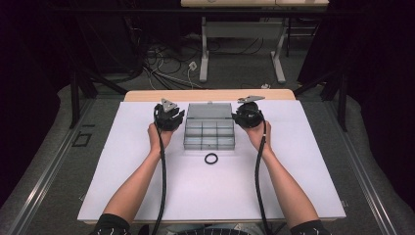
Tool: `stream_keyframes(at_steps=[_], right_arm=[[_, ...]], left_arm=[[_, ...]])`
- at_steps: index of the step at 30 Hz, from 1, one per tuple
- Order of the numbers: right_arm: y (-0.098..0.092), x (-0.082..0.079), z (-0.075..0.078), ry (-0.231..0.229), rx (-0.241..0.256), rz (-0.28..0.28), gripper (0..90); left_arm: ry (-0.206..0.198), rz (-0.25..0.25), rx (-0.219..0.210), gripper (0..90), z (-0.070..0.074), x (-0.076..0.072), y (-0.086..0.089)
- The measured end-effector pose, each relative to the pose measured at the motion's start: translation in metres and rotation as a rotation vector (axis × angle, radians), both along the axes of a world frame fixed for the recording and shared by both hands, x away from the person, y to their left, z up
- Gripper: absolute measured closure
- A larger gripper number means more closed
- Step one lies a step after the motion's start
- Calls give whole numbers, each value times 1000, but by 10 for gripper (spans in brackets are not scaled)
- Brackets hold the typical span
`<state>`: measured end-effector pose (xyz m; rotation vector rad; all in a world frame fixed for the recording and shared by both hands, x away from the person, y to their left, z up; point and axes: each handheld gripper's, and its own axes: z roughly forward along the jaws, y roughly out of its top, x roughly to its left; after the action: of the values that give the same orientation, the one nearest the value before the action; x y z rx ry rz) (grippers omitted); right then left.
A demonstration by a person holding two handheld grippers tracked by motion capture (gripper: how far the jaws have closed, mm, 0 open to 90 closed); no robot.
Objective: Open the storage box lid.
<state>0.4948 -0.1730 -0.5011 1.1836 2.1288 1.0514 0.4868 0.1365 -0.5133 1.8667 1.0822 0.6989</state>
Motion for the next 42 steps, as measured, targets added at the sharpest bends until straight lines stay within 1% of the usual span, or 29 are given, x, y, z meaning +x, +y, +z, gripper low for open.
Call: stream_keyframes(at_steps=[2,3,4,5,7,10,12,14,15,17,18,21,22,23,25,26,27,29,31,32,33,35,36,37,38,39,40,42], right_arm=[[-3,-5,1,-7,-8,14,690],[-3,-8,2,4,-5,19,680],[-5,-11,2,2,-13,31,671],[-6,-13,2,10,-6,35,660],[-7,-19,2,11,-14,56,634],[-8,-27,1,20,-13,82,590],[-8,-32,0,27,-9,89,565],[-8,-37,0,31,-11,103,533],[-8,-39,1,33,-4,107,524],[-9,-44,1,40,2,119,501],[-9,-46,1,39,6,127,488],[-11,-53,0,56,7,138,449],[-11,-55,-1,53,11,146,441],[-12,-58,-2,59,8,150,432],[-14,-63,-3,77,14,154,406],[-15,-64,-5,73,20,161,401],[-16,-67,-5,74,22,159,398],[-16,-70,-6,75,4,170,373],[-18,-75,-6,83,12,169,360],[-18,-77,-5,104,2,175,344],[-18,-79,-7,93,10,180,335],[-19,-84,-7,95,11,189,311],[-19,-87,-7,107,14,195,298],[-20,-90,-7,109,11,199,288],[-20,-92,-8,99,6,199,274],[-21,-94,-8,100,14,208,258],[-22,-97,-8,112,10,214,246],[-23,-102,-8,110,15,224,220]], left_arm=[[4,-7,-3,674,1,-5,2],[2,-11,4,655,2,-8,4],[5,-16,5,634,2,-11,5],[10,-21,4,621,3,-14,6],[15,-35,19,588,2,-20,8],[33,-56,36,541,1,-30,11],[57,-66,38,511,0,-35,13],[72,-69,25,480,-1,-39,16],[71,-69,20,477,-1,-42,18],[86,-73,20,449,0,-46,22],[93,-74,9,435,1,-48,24],[111,-84,14,388,1,-55,27],[117,-89,15,384,0,-58,29],[123,-90,8,376,-1,-60,30],[131,-92,8,352,-3,-66,33],[136,-94,1,345,-3,-68,35],[140,-96,10,341,-4,-70,36],[143,-95,15,320,-4,-73,38],[147,-93,6,308,-5,-78,41],[140,-96,16,299,-5,-80,42],[134,-93,24,290,-5,-83,42],[125,-88,59,248,-5,-90,42],[124,-93,82,237,-5,-93,43],[118,-94,92,228,-6,-97,43],[118,-97,103,218,-6,-100,43],[124,-100,105,208,-6,-103,44],[128,-104,108,197,-7,-106,44],[135,-109,114,176,-7,-110,46]])
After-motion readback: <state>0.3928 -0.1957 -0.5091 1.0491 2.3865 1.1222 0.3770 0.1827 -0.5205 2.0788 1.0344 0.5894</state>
